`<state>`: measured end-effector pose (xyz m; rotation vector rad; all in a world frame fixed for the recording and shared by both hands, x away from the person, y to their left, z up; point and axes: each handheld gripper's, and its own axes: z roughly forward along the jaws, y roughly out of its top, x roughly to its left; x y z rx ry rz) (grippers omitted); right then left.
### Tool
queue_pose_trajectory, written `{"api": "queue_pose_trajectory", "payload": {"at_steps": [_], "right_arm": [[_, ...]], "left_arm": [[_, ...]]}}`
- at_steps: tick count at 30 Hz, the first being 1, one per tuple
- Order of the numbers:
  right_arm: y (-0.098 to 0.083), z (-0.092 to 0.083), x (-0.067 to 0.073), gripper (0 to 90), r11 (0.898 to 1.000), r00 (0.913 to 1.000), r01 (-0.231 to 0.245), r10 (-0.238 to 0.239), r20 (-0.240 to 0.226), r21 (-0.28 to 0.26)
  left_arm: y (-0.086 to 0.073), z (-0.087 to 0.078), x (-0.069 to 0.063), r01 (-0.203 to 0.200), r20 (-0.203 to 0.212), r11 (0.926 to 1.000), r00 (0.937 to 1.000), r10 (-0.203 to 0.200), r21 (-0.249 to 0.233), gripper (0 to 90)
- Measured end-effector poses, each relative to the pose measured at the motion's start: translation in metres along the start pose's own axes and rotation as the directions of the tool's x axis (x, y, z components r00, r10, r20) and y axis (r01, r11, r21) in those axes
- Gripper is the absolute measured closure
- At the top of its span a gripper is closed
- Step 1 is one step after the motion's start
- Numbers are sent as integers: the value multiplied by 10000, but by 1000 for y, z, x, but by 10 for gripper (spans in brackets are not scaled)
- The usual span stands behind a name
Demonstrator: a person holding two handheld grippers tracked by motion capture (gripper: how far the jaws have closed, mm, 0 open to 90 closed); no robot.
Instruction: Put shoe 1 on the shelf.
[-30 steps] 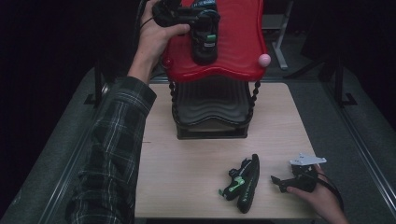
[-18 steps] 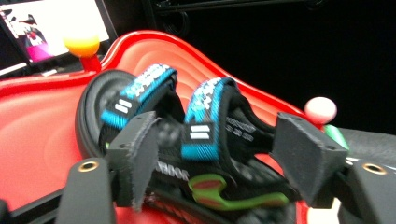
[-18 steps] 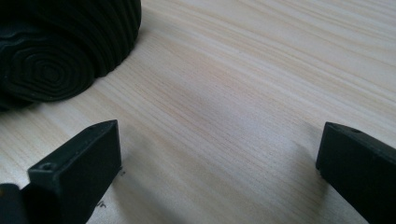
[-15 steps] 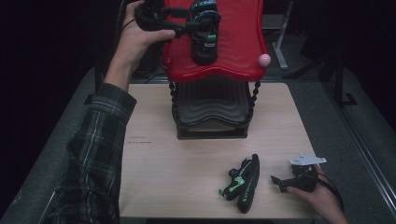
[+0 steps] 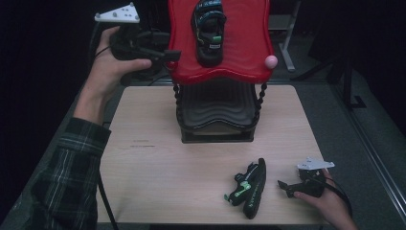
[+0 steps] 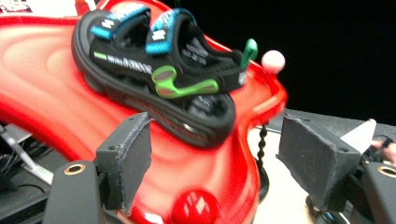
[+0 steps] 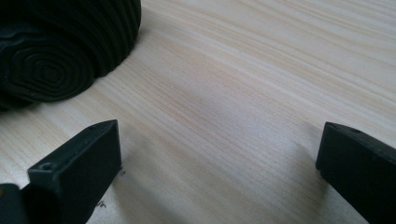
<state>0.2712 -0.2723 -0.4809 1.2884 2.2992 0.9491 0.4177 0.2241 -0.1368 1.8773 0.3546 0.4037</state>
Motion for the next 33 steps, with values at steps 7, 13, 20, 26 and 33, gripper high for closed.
{"api": "queue_pose_trajectory", "payload": {"at_steps": [7,13,20,26,33], "right_arm": [[0,0,0,0,10000,10000,-9,9,10,-1],[0,0,0,0,10000,10000,-10,10,8,-2],[0,0,0,0,10000,10000,5,-5,-11,-15],[0,0,0,0,10000,10000,71,-71,-70,-13],[0,0,0,0,10000,9999,87,-87,-66,-25]], "left_arm": [[-28,-21,-14,129,10,9999,9999,-129,82,244],[-58,-32,-27,249,-14,9991,9997,-248,341,241],[-93,-38,-39,543,0,9971,9985,-544,539,240],[-125,-43,-50,897,10,9933,9959,-900,727,241],[-160,-43,-64,1225,-18,9871,9924,-1230,1027,235]]}}
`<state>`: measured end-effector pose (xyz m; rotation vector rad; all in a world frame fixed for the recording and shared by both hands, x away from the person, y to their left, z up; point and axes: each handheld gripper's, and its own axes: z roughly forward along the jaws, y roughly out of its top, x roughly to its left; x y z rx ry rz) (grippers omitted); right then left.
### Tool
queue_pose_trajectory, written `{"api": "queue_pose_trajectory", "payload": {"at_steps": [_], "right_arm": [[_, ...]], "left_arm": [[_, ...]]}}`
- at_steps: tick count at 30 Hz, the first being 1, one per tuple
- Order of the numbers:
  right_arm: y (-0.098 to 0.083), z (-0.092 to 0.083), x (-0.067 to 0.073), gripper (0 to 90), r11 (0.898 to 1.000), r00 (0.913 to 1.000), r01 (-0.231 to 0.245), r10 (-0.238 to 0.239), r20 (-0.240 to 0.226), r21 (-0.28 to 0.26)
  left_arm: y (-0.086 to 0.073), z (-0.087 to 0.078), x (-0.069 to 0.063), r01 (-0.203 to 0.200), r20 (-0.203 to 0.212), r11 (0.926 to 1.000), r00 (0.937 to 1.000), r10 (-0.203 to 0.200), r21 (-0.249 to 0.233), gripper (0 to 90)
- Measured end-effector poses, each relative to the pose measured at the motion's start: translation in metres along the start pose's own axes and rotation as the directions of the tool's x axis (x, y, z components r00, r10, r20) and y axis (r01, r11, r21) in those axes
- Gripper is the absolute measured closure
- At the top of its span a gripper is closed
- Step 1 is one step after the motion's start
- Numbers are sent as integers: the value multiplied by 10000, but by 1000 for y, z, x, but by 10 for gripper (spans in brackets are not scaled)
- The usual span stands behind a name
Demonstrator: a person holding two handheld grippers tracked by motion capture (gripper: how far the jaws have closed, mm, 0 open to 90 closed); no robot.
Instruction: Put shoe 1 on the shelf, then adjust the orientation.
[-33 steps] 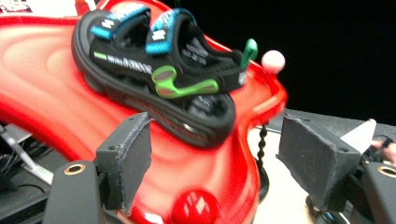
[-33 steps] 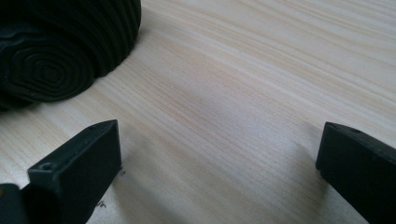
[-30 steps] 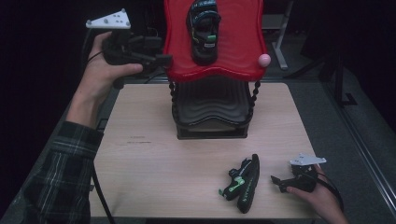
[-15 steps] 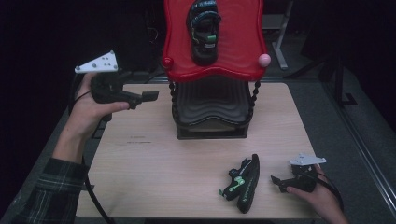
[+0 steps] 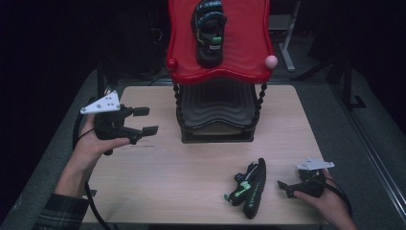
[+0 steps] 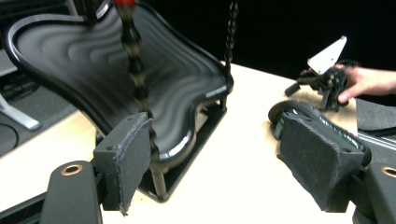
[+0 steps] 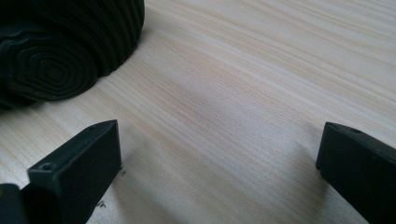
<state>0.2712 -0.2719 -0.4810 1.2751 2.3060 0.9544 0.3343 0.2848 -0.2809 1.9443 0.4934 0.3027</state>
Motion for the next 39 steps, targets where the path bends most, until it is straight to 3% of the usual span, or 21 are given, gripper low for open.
{"api": "queue_pose_trajectory", "payload": {"at_steps": [4,12,15,18,22,28,34,39], "right_arm": [[0,0,0,0,10000,10000,0,0,1,-1],[0,0,0,0,10000,10000,36,-36,-41,-5],[0,0,0,0,10000,9999,80,-80,-96,0],[0,0,0,0,9999,9998,113,-113,-132,6],[-1,-1,1,1,9998,9995,210,-210,-230,-10],[0,-9,-1,179,10000,9995,62,-61,-298,23],[6,-22,-3,509,9999,9980,-55,61,-635,106],[15,-36,-3,809,10000,9925,39,-43,-1226,-29]], "left_arm": [[-20,4,-6,192,-16,9996,9998,-192,198,232],[-62,17,-16,409,-164,9934,9991,-394,1073,197],[-78,22,-19,485,-357,9870,9984,-436,1529,183],[-94,28,-22,569,-664,9758,9968,-437,2110,182],[-116,35,-26,827,-943,9651,9937,-608,2486,182],[-147,43,-29,1166,-1293,9448,9884,-801,3061,182],[-169,46,-28,1350,-1724,9209,9821,-755,3656,181],[-178,49,-25,1478,-1826,9140,9797,-829,3779,182]]}}
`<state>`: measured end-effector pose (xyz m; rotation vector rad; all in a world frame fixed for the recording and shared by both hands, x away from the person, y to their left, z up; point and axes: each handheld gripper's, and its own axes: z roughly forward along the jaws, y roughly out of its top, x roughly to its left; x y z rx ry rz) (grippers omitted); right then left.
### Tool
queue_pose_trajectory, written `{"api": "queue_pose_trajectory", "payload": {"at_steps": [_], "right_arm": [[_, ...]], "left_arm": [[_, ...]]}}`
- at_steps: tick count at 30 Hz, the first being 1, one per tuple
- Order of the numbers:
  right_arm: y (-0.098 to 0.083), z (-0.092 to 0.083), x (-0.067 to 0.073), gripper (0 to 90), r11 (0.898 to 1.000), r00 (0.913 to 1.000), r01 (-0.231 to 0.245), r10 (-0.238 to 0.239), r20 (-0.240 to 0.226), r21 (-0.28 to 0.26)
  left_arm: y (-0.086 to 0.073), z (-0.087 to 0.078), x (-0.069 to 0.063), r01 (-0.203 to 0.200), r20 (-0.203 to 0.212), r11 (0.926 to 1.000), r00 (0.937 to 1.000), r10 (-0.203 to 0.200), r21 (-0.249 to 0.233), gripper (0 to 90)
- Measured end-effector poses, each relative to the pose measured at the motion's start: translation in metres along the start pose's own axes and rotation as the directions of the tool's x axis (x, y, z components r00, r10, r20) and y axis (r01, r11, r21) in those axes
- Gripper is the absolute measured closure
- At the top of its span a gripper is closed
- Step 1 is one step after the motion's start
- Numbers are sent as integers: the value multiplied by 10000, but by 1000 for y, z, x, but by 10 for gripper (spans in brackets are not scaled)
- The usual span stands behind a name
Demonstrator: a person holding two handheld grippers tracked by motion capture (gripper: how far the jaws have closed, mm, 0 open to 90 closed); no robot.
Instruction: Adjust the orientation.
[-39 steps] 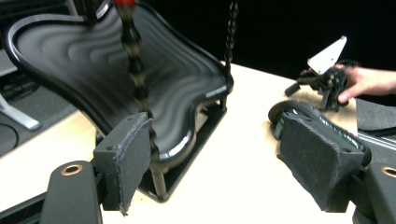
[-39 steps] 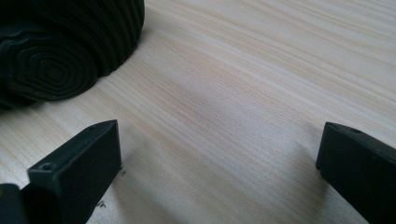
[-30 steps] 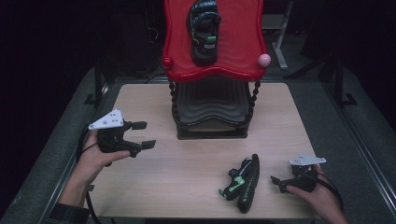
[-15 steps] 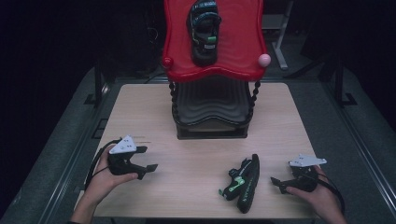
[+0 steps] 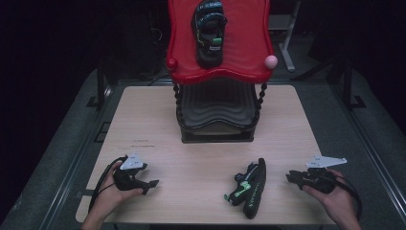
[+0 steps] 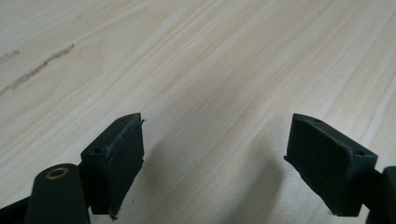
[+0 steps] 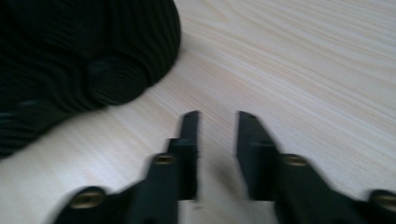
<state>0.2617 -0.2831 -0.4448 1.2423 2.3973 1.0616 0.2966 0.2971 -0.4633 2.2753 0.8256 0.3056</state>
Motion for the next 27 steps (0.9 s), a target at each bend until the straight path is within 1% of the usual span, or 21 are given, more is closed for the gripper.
{"api": "queue_pose_trajectory", "payload": {"at_steps": [1,2,3,5,7,8,9,10,11,13,15,17,20,23,25,27], "right_arm": [[2,-2,0,846,10000,9999,5,-6,-128,-60],[5,-5,0,895,9998,9992,56,-63,-384,-184],[7,-7,0,897,9997,9984,72,-86,-558,-253],[14,-12,1,900,9994,9955,169,-198,-927,-315],[23,-15,5,900,9982,9914,329,-389,-1247,-500],[26,-16,6,900,9975,9896,401,-476,-1358,-575],[31,-17,9,900,9963,9866,539,-636,-1502,-673],[37,-19,12,900,9947,9829,632,-761,-1677,-805],[41,-19,14,900,9938,9808,687,-834,-1762,-879],[51,-21,19,900,9910,9736,760,-975,-2062,-1099],[58,-20,23,900,9898,9688,881,-1114,-2215,-1123],[65,-17,30,900,9882,9592,1046,-1300,-2512,-1121],[74,-9,39,900,9873,9505,1250,-1475,-2734,-982],[79,-2,44,900,9861,9461,1480,-1634,-2796,-755],[83,3,45,900,9862,9460,1509,-1640,-2797,-679],[84,6,45,900,9856,9483,1608,-1691,-2686,-529]], "left_arm": [[-1,2,0,9,-108,10000,9999,-9,26,181],[-2,3,0,-17,-135,10000,9999,16,-33,177],[-2,3,1,2,-143,10000,9999,-3,-82,174],[-2,5,1,121,-305,9998,9995,-126,-178,162],[-3,6,2,149,-329,9995,9993,-158,-271,131],[-4,6,3,227,-408,9994,9989,-237,-247,111],[-4,8,4,360,-535,9991,9979,-373,-241,72],[-5,8,4,367,-537,9991,9978,-378,-215,27],[-6,9,5,375,-547,9989,9977,-390,-280,0],[-6,9,5,384,-547,9988,9977,-399,-288,0],[-6,9,5,384,-547,9988,9977,-399,-288,0],[-6,9,5,386,-546,9988,9977,-401,-288,0],[-6,9,5,385,-548,9988,9977,-400,-290,0],[-6,9,5,385,-547,9988,9977,-400,-288,0],[-6,9,5,387,-546,9988,9977,-402,-291,0],[-6,9,5,386,-545,9988,9977,-401,-287,0]]}}
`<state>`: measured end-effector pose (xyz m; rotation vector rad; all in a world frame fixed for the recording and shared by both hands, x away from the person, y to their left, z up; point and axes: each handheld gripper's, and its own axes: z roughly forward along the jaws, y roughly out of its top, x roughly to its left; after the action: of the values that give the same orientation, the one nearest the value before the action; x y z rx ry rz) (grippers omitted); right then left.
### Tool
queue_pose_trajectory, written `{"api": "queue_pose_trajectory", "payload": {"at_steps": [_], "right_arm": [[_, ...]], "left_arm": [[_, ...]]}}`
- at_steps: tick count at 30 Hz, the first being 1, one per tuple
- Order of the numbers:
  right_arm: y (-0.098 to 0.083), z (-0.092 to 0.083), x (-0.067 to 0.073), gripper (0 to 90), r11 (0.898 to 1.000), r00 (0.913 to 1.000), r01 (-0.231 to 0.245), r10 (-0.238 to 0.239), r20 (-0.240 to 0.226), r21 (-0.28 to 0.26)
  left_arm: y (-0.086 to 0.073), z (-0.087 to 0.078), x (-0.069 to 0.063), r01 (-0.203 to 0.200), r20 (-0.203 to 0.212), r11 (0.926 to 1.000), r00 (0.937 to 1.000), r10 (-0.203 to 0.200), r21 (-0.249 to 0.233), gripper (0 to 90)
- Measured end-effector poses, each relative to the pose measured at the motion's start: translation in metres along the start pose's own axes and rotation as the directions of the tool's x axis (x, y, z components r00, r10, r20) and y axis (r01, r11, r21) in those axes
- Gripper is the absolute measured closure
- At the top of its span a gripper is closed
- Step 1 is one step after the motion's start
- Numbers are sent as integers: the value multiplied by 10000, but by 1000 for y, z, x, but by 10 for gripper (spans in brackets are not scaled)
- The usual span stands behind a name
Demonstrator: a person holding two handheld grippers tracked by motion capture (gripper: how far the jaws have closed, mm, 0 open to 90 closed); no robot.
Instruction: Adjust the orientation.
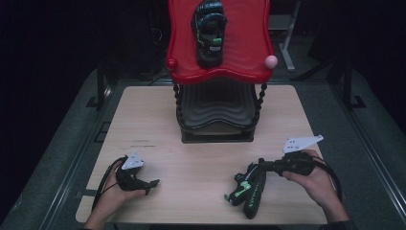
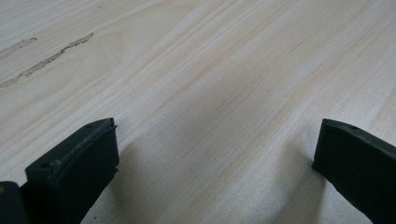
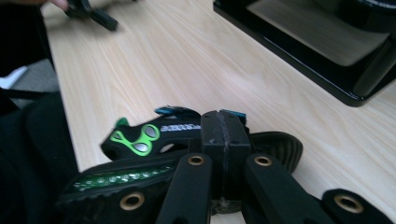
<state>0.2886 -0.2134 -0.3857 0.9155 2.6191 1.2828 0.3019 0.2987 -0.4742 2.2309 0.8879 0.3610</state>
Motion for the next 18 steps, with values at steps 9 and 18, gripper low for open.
{"api": "queue_pose_trajectory", "payload": {"at_steps": [9,18], "right_arm": [[-11,-9,-3,900,9997,9997,-249,249,-31,-39],[-36,-31,-7,900,9981,9984,-560,562,92,-245]], "left_arm": [[0,0,0,1,-1,10000,10000,-1,-3,0],[0,0,0,0,-1,10000,10000,0,-3,0]]}}
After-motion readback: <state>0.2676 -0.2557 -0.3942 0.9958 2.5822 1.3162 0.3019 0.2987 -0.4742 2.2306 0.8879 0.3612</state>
